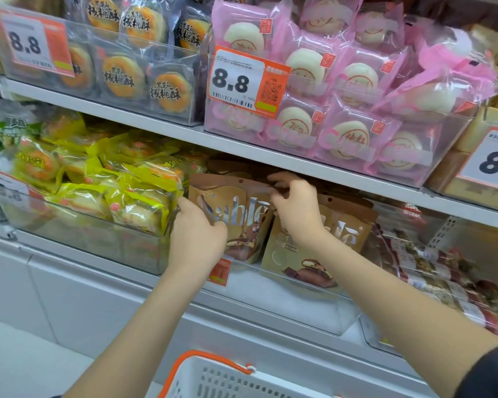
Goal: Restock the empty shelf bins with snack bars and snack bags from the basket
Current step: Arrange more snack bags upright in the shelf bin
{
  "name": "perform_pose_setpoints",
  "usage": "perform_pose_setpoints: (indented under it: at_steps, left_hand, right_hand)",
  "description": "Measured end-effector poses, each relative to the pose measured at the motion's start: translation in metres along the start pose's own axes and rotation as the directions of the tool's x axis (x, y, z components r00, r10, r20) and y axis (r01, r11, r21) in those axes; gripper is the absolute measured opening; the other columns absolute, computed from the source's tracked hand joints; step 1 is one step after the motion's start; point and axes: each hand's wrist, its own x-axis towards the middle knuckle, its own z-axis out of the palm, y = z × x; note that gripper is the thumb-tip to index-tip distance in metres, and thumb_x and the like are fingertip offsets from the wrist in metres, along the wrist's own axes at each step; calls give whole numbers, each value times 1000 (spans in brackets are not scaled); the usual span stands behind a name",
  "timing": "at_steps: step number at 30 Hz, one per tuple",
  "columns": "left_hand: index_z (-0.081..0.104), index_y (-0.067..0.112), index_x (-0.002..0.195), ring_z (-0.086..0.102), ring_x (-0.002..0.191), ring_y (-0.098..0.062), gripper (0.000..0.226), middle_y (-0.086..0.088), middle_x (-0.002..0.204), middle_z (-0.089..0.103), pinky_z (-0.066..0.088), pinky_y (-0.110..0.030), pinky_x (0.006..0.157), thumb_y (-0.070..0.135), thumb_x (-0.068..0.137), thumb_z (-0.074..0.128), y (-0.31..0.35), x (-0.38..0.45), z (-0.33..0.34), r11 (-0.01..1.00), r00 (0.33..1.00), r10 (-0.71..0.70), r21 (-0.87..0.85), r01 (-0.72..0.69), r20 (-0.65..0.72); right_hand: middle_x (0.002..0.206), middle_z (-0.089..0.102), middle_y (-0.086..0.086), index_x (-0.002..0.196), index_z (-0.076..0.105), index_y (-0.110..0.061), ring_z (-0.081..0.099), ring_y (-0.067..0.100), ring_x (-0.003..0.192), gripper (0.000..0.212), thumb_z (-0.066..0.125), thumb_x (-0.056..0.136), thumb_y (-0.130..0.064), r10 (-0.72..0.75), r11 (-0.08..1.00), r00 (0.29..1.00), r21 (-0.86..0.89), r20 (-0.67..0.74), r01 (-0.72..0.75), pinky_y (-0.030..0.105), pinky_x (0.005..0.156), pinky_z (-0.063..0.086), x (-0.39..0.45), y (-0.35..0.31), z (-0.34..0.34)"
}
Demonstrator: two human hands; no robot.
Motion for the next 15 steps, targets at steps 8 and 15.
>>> perform_pose_setpoints:
  at_steps: [8, 15]
  left_hand:
    - [-32, 3, 140, 61, 89, -30, 100, -19, 126, 57, 40, -31, 70, 11, 89, 54, -10, 12, 23, 996, 992, 72, 44, -77, 106]
    - [-24, 27, 146, 53, 119, -34, 99, -9, 160, 3, 46, -35, 84, 19, 88, 56, -23, 34, 22, 960, 940, 203, 136, -246, 274]
  right_hand:
    - [93, 71, 1, 93, 74, -9, 60, 10, 84, 14, 62, 89, -15, 17, 1000, 993, -22, -120, -20, 19, 80, 45, 6, 3, 0]
    - [92, 71, 3, 93, 74, -8, 62, 15, 83, 14, 63, 89, -16, 46, 999, 988, 7, -145, -46, 23, 78, 49, 11, 7, 4]
